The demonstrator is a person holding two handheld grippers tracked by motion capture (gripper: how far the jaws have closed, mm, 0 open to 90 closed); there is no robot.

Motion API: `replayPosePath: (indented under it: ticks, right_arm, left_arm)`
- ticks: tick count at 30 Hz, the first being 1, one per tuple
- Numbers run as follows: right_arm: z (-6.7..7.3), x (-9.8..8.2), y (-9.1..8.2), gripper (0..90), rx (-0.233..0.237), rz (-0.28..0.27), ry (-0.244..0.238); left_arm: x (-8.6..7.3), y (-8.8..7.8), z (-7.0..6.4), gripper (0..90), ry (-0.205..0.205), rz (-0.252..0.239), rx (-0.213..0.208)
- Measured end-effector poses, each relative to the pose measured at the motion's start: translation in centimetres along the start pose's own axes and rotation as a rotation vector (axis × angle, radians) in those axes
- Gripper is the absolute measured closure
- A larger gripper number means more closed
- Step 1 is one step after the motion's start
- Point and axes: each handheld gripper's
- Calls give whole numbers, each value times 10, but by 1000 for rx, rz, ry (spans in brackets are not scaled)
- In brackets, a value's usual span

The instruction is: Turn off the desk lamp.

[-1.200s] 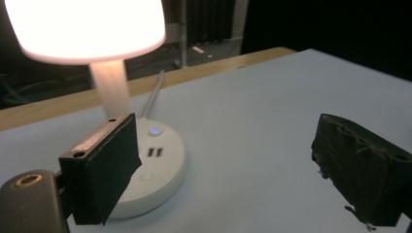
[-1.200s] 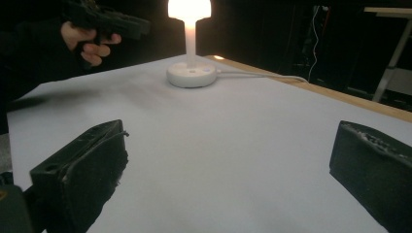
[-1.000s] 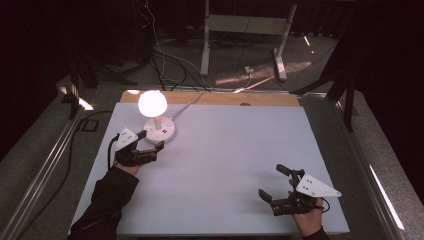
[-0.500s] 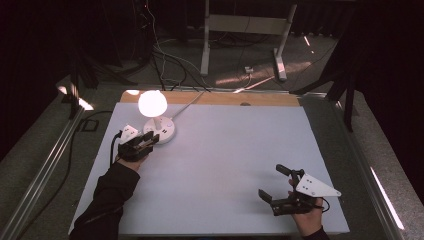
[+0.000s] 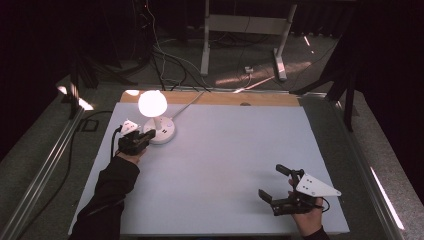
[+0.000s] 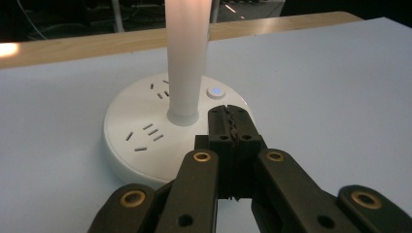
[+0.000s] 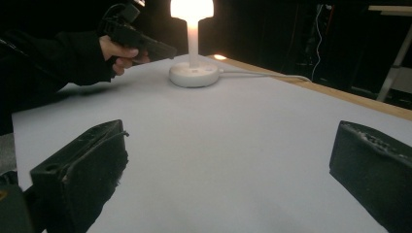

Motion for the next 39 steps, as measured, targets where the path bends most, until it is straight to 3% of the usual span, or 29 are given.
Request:
replayPosePath:
  ticks: [1,8,13,39]
  right_arm:
    - [0,0,0,0,0,-1,0]
    - [0,0,0,0,1,1,2]
    - [-1,0,0,0,1,1,3]
    - [-1,-1,0,0,5,5,3]
  left_arm:
    - [-1,4,1,900,2,18,22]
    - [-2,14,2,900,-15,31,14]
    - [-3,21,-1,900,3,46,7]
    - [-7,27,1,900,20,76,14]
Point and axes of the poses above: each handheld gripper's, and its own axes: y roughly forward along the jaws, x roughly out of its top, z roughly to its left, and after that the axes turned 7 degrees about -z, right-handed
